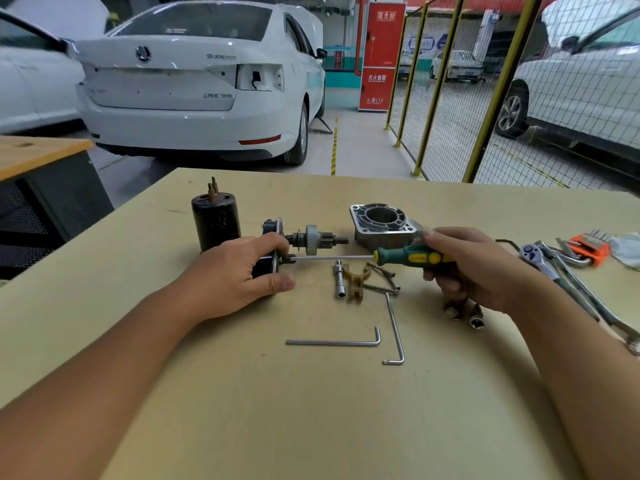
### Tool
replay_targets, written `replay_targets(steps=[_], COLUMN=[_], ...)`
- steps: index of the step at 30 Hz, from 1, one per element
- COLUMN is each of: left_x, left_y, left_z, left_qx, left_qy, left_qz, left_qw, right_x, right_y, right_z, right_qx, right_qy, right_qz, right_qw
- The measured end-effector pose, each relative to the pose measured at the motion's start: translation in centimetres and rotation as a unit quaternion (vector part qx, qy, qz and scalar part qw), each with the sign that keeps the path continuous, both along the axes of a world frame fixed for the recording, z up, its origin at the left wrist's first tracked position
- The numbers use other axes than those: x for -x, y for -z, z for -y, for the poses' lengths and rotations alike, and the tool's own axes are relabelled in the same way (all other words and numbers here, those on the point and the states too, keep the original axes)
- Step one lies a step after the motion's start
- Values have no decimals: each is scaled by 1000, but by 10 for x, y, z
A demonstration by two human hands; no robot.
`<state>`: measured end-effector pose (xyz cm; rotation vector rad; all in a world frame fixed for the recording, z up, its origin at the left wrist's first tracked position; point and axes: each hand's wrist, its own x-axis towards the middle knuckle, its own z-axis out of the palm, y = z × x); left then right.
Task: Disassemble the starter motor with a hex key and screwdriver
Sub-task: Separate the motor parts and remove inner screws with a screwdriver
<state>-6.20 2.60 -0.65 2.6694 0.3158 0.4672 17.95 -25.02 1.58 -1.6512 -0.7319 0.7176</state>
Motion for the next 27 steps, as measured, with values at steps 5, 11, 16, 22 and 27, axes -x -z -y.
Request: replay_targets(steps=[5,11,16,22,27], left_x=[0,0,-1,-1,-1], left_y=[2,1,0,-1,-3], left_z=[-1,-2,-1,0,2], left_qx=[-3,2,5,3,5], left_qy=[-11,-19,-30,-41,-45], left_qz=[-20,-34,-61,-66,-67], left_qw=[1000,999,998,997,997], right_x=[-4,2,-3,-1,-6], right_y=[5,4,5,7,5], right_z=[0,-1,3,-2,0], right_qx=[-110,-38,-83,-73,-82], right_qy=[-18,1,-31,-21,-27], right_qz=[-57,9,-24,-51,-42], right_qw=[992,999,996,996,995])
